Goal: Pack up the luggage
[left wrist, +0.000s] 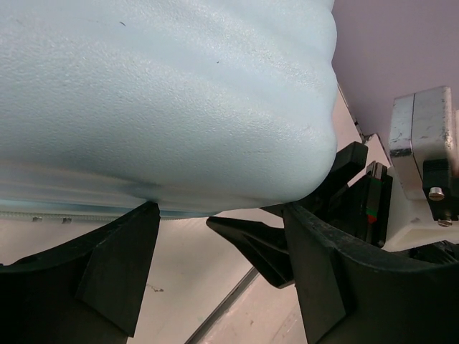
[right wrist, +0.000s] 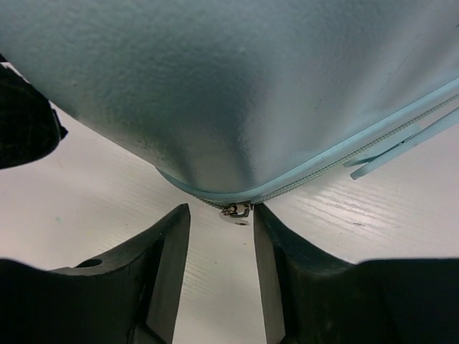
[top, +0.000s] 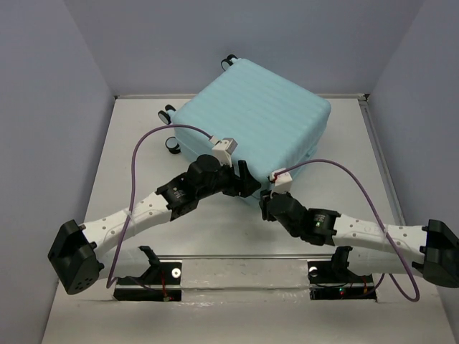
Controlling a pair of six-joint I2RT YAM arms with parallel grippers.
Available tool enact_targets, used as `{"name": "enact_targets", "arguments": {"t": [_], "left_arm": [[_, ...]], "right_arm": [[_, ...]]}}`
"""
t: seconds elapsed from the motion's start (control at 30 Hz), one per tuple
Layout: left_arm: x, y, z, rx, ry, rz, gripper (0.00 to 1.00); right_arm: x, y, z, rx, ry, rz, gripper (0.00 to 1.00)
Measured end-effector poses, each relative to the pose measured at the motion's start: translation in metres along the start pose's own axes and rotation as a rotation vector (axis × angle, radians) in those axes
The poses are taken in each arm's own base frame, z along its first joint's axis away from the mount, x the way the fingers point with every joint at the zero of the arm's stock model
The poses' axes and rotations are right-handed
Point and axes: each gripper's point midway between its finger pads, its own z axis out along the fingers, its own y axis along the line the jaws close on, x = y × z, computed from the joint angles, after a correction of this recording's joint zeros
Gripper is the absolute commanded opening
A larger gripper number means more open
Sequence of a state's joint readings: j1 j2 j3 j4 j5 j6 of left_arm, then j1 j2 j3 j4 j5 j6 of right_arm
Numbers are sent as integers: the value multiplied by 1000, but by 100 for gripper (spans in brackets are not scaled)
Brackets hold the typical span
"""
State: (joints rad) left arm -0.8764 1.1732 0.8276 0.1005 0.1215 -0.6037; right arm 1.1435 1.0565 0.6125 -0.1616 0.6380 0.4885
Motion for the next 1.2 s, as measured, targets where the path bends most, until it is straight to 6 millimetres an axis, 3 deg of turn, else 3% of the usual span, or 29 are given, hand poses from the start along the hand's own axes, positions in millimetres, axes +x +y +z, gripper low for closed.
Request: {"name": "enact_targets", "arguments": {"t": [0.43, 0.5, 0.53, 0.73, 1.2], "left_arm": [[0, 0, 0, -1, -1, 0, 80], [0, 0, 0, -1, -1, 0, 79], [0, 0, 0, -2, -1, 0, 80], [-1, 1, 0, -5, -4, 0, 79], [-5, 3, 1, -19, -25, 0, 79]], "right_arm": [[0, -10, 3, 89, -31, 4, 44], [1, -11, 4, 102, -33, 10, 40], [2, -11, 5, 111, -36, 18, 30], [9, -12, 7, 132, -28, 37, 7], [10, -13, 3, 72, -59, 48, 7]]}}
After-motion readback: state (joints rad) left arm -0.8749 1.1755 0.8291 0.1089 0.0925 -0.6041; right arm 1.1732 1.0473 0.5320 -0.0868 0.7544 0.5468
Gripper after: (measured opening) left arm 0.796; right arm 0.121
